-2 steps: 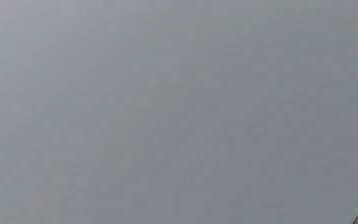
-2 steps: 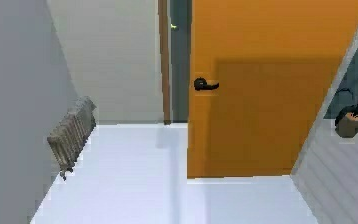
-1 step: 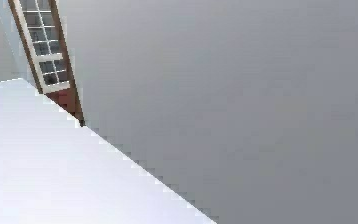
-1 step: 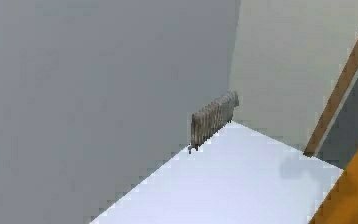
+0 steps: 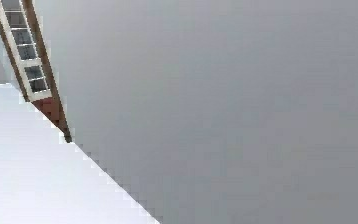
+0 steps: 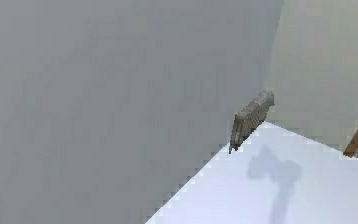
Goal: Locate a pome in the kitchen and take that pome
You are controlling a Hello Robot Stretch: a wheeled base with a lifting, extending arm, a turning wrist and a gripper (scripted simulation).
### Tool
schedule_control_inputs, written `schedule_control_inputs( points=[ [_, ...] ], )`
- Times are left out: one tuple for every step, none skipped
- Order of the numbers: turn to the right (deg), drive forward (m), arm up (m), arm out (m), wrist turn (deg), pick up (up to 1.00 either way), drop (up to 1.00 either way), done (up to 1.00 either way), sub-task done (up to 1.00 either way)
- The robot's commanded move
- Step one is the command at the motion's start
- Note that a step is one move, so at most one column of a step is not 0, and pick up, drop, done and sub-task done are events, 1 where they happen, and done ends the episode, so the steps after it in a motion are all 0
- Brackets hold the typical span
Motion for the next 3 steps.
schedule_control_inputs(
  points=[
    [-42.0, 0.0, 0.0, 0.0, 0.0, 0.0, 0.0, 0.0, 0.0],
    [0.0, 1.0, 0.0, 0.0, 0.0, 0.0, 0.0, 0.0, 0.0],
    [0.0, 1.0, 0.0, 0.0, 0.0, 0.0, 0.0, 0.0, 0.0]
  ],
)
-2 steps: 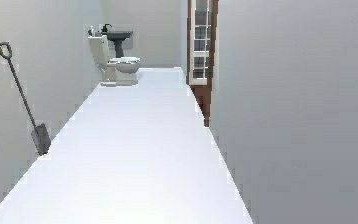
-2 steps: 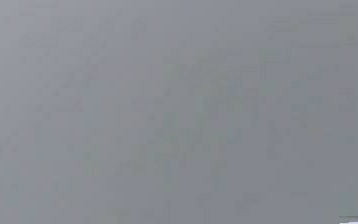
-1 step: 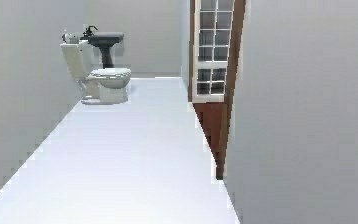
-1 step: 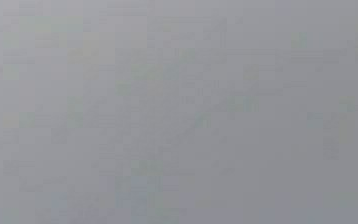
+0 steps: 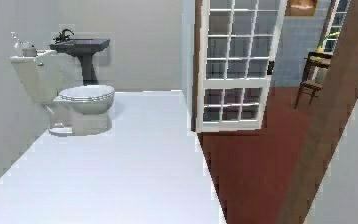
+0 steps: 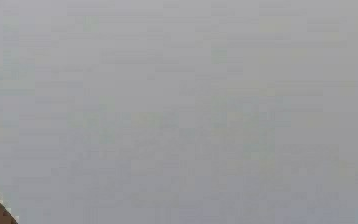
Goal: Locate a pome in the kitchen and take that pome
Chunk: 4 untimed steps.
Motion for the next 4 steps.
schedule_control_inputs(
  points=[
    [-6.0, 0.0, 0.0, 0.0, 0.0, 0.0, 0.0, 0.0, 0.0],
    [0.0, 0.7, 0.0, 0.0, 0.0, 0.0, 0.0, 0.0, 0.0],
    [-45.0, 0.0, 0.0, 0.0, 0.0, 0.0, 0.0, 0.0, 0.0],
    [-9.0, 0.0, 0.0, 0.0, 0.0, 0.0, 0.0, 0.0, 0.0]
  ],
)
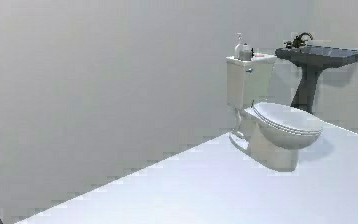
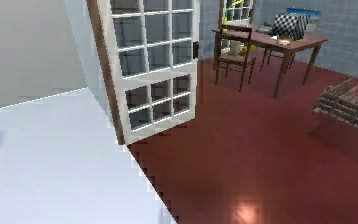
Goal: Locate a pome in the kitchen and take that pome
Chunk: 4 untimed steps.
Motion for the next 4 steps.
schedule_control_inputs(
  points=[
    [0.0, 0.25, 0.0, 0.0, 0.0, 0.0, 0.0, 0.0, 0.0],
    [45.0, 0.0, 0.0, 0.0, 0.0, 0.0, 0.0, 0.0, 0.0],
    [45.0, 0.0, 0.0, 0.0, 0.0, 0.0, 0.0, 0.0, 0.0],
    [9.0, 0.0, 0.0, 0.0, 0.0, 0.0, 0.0, 0.0, 0.0]
  ],
)
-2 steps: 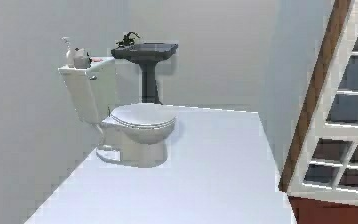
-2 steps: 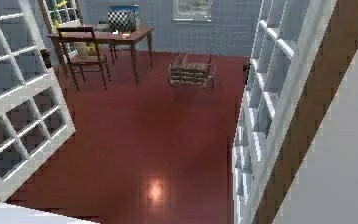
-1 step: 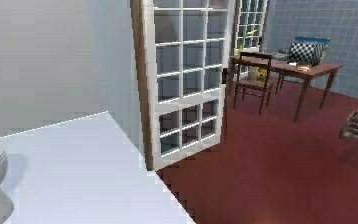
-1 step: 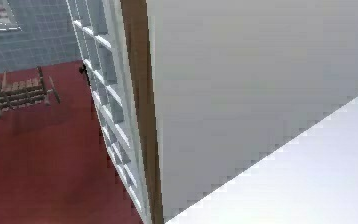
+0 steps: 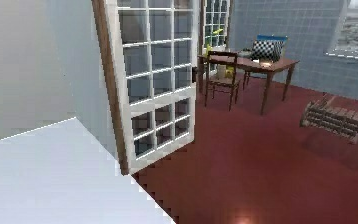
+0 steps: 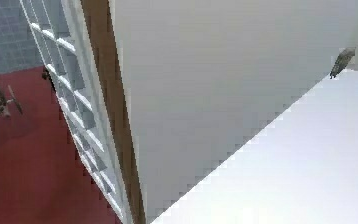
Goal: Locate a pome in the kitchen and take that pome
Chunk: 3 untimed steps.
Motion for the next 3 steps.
schedule_control_inputs(
  points=[
    [0.0, 0.45, 0.0, 0.0, 0.0, 0.0, 0.0, 0.0, 0.0],
    [45.0, 0.0, 0.0, 0.0, 0.0, 0.0, 0.0, 0.0, 0.0],
    [0.0, 0.15, 0.0, 0.0, 0.0, 0.0, 0.0, 0.0, 0.0]
  ],
)
